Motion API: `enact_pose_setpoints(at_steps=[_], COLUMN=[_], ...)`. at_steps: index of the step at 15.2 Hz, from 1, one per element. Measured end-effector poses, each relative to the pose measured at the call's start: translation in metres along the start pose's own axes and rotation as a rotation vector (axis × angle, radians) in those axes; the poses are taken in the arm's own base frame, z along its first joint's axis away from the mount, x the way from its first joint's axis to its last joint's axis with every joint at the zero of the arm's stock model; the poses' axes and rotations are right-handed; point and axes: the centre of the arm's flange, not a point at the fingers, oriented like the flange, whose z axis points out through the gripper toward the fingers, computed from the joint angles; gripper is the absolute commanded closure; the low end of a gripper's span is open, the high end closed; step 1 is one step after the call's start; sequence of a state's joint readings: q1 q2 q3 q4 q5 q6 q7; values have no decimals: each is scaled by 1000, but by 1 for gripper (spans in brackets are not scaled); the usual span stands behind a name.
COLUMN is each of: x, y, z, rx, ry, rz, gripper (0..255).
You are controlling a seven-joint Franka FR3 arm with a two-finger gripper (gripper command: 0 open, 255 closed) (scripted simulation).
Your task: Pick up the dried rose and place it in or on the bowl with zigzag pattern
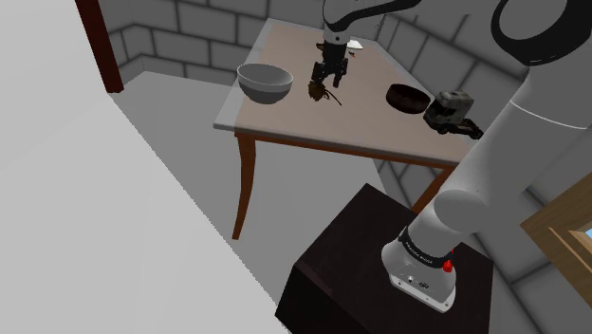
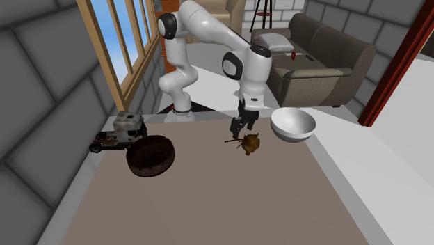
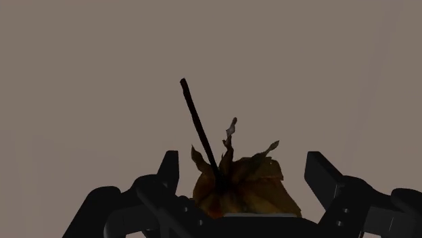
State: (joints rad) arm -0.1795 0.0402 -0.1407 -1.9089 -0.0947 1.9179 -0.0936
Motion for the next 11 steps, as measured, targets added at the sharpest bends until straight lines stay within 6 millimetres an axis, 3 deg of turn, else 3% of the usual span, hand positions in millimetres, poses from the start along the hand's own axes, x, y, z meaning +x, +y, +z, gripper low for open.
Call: enact_pose_setpoints(at_steps=[4,10,11], x=[0,1,1], y=[0,0,0], z=[22,24,24], rx=[0,0,0], ry=[-1,0,0], rz=[0,0,0], gripper=[0,0,255])
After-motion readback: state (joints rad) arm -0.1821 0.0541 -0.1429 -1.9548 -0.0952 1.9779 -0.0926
